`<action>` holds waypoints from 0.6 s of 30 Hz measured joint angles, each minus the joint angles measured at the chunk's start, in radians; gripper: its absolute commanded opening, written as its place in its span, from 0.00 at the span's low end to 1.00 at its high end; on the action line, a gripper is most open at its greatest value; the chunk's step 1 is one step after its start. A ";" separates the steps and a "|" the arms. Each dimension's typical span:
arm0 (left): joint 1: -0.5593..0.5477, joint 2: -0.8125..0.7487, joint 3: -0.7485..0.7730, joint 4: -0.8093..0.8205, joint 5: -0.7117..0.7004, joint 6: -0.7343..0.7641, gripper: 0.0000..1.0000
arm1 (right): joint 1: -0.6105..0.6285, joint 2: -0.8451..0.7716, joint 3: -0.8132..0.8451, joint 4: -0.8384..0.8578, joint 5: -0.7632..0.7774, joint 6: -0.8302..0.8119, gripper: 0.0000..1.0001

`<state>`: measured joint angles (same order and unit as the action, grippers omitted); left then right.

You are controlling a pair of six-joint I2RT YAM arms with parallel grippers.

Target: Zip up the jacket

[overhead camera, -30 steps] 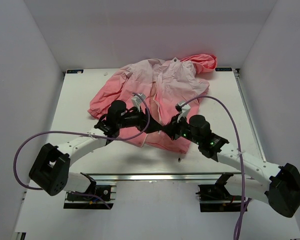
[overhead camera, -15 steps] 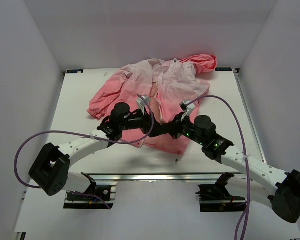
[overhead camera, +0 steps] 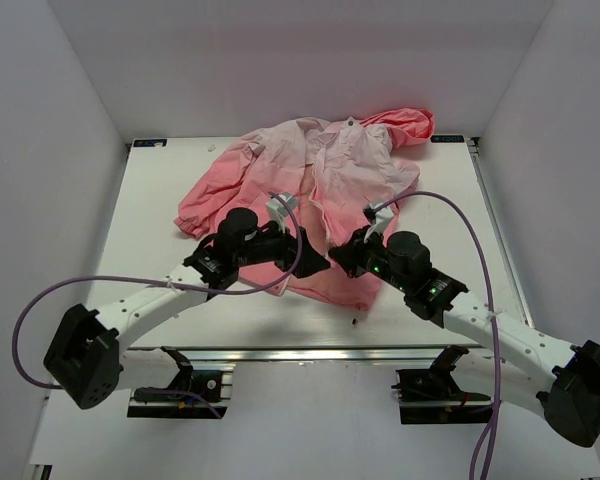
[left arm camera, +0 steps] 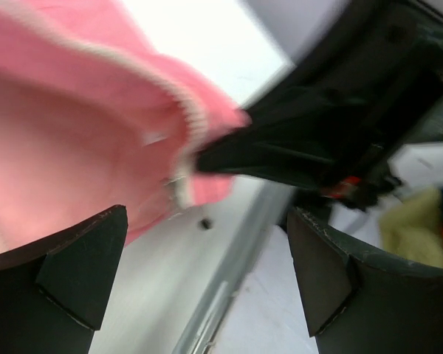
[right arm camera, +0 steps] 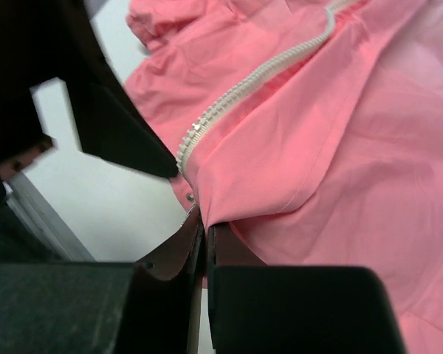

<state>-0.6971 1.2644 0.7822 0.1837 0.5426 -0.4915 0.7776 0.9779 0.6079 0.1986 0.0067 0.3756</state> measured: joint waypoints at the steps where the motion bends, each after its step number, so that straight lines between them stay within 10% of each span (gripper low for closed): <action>1: -0.001 -0.019 0.007 -0.061 -0.054 0.006 0.98 | -0.003 0.000 0.000 -0.018 0.007 0.004 0.00; 8: 0.000 -0.043 0.089 -0.494 -0.440 0.005 0.98 | -0.011 -0.037 -0.002 -0.172 0.041 0.027 0.00; 18: 0.000 0.288 0.187 -0.743 -0.585 0.081 0.84 | -0.018 -0.049 -0.011 -0.280 0.063 0.032 0.00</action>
<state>-0.6968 1.5524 0.9688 -0.5594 -0.0422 -0.4107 0.7597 0.9291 0.5972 -0.0811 0.0692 0.4076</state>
